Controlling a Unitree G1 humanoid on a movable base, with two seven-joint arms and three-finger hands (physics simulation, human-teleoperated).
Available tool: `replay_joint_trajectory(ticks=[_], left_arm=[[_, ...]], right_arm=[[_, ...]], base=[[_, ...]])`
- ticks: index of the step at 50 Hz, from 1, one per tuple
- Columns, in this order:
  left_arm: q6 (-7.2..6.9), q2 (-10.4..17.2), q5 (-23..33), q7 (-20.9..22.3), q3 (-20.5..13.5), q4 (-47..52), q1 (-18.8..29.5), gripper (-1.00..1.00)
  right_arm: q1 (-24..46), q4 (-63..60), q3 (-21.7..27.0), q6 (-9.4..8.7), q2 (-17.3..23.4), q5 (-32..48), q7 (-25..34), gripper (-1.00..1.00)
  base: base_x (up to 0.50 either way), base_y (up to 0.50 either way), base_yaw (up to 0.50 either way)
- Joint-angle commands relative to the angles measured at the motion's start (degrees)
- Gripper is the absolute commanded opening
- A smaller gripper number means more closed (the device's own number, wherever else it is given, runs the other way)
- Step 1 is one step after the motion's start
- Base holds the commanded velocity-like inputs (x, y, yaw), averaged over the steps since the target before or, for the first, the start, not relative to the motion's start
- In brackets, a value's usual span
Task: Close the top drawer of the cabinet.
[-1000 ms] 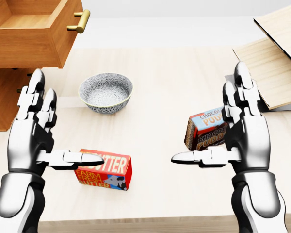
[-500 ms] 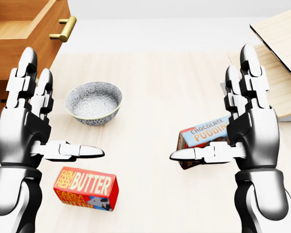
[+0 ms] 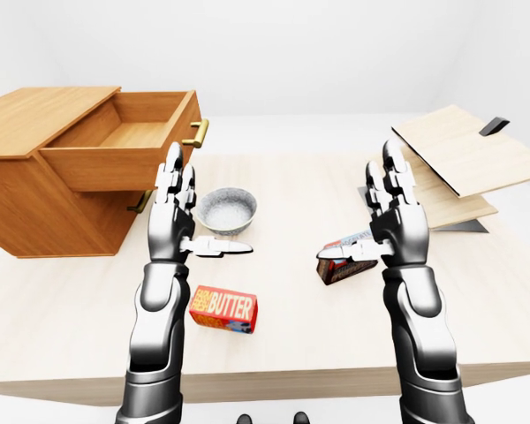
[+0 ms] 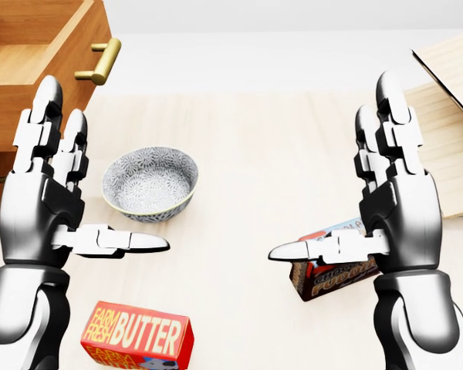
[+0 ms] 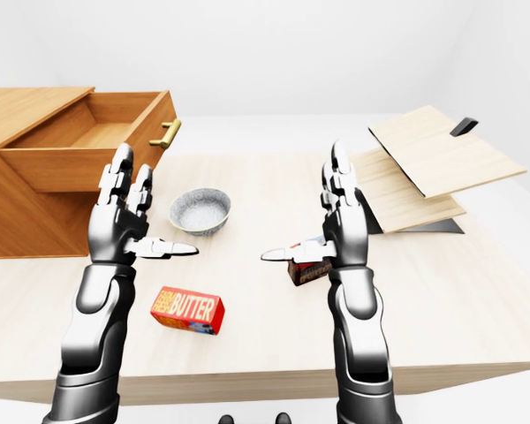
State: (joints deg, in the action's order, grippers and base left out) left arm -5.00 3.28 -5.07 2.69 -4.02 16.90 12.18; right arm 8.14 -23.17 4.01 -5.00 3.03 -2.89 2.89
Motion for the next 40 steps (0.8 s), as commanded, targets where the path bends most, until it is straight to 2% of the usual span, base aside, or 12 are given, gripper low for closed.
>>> replay_joint_trajectory(ticks=[1,20,27,29,35,36,40], left_arm=[[0.0,-0.09,0.02,-0.1,0.11,-0.35,0.14,1.0],[0.0,-0.07,0.09,0.09,0.15,-0.19,-0.29,1.0],[0.0,1.36,1.33,-1.05,-1.26,-3.96,3.56,1.0],[0.0,2.84,6.22,-2.98,-0.69,-6.31,5.27,1.0],[0.0,4.09,12.01,-4.56,-0.68,-13.42,10.69,1.0],[0.0,4.61,14.48,-5.53,-0.21,-16.59,12.48,1.0],[0.0,5.08,18.11,-6.35,-0.27,-24.02,16.41,1.0]], right_arm=[[0.15,0.32,-0.41,0.0,0.03,1.24,0.65,1.0],[-0.14,-0.38,0.11,0.0,-0.13,0.18,0.42,1.0],[0.13,-0.24,0.02,0.0,-0.11,0.18,0.44,1.0],[0.2,-0.26,0.01,0.0,-0.11,0.16,0.41,1.0],[0.26,-0.77,0.24,0.0,0.03,-0.14,0.53,1.0],[0.24,-0.73,0.22,0.0,0.03,-0.1,0.51,1.0],[0.23,-1.11,0.18,0.0,-0.02,-0.17,0.47,1.0]], base=[[0.23,0.24,0.0],[0.04,0.03,0.0],[0.0,0.0,0.0],[0.0,0.0,0.0],[0.0,0.0,0.0],[0.0,0.0,0.0],[0.0,0.0,0.0]])
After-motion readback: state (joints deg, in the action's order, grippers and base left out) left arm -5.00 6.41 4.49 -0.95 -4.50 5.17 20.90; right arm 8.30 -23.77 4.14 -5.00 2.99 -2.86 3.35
